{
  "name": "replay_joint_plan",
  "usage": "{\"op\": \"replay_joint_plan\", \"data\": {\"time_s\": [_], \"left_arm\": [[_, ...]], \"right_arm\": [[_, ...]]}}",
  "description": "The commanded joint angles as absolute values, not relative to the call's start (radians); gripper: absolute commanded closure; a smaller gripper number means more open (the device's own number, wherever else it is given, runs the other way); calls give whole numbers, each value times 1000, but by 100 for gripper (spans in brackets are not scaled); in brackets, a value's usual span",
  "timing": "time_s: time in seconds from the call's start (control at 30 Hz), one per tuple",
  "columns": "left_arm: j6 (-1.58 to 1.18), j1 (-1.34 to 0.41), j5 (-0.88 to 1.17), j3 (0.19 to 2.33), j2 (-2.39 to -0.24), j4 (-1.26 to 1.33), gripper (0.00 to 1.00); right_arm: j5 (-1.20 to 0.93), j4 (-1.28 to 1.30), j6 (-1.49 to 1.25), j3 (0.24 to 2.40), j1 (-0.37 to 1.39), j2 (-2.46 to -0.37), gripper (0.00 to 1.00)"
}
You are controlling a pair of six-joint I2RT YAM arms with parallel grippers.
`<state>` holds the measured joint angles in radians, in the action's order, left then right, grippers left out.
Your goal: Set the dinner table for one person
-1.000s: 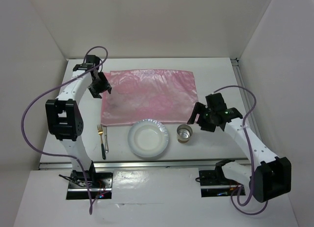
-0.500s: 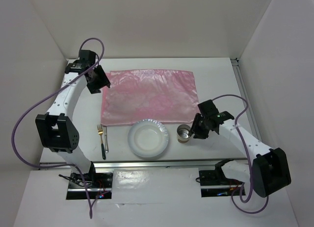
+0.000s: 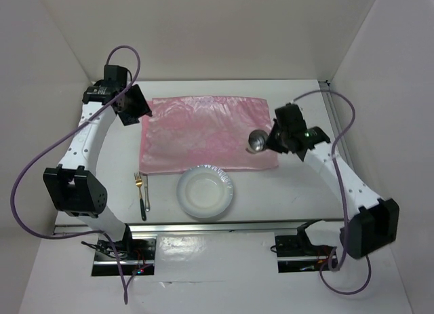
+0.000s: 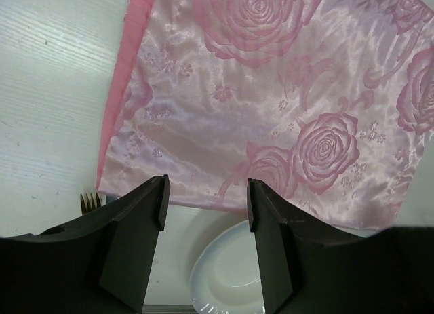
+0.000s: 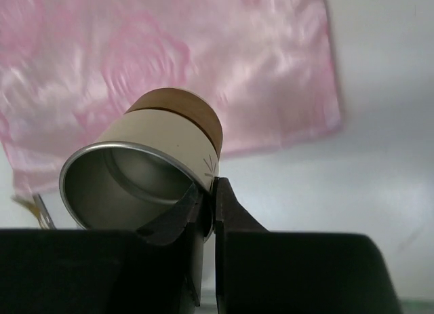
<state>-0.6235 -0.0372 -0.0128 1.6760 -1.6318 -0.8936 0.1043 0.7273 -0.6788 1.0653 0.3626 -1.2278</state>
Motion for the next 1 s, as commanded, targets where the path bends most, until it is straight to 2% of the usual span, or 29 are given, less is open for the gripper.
{"op": "replay_joint_plan", "data": {"time_s": [0.0, 0.17, 0.3, 0.33, 0.47, 0.73, 0.97], "left_arm": [[-586, -37, 21, 1701, -1575, -900, 34], [-563, -37, 32, 1591, -1522, -885, 33], [-551, -37, 18, 1496, -1470, -874, 35], [-551, -37, 18, 1465, -1451, -864, 35], [-551, -37, -6, 1436, -1437, -864, 35], [-551, -37, -25, 1349, -1427, -878, 35], [-551, -37, -23, 1359, -1427, -887, 36]], "right_arm": [[221, 611, -585, 1270, 327, -1443, 100], [208, 514, -569, 1619, 279, -1774, 100], [186, 558, -558, 1876, 241, -2050, 100], [186, 574, -545, 1976, 229, -2092, 100], [212, 673, -520, 2162, 218, -2264, 100], [183, 640, -520, 2129, 179, -2315, 100], [118, 635, -532, 2077, 146, -2312, 100]]}}
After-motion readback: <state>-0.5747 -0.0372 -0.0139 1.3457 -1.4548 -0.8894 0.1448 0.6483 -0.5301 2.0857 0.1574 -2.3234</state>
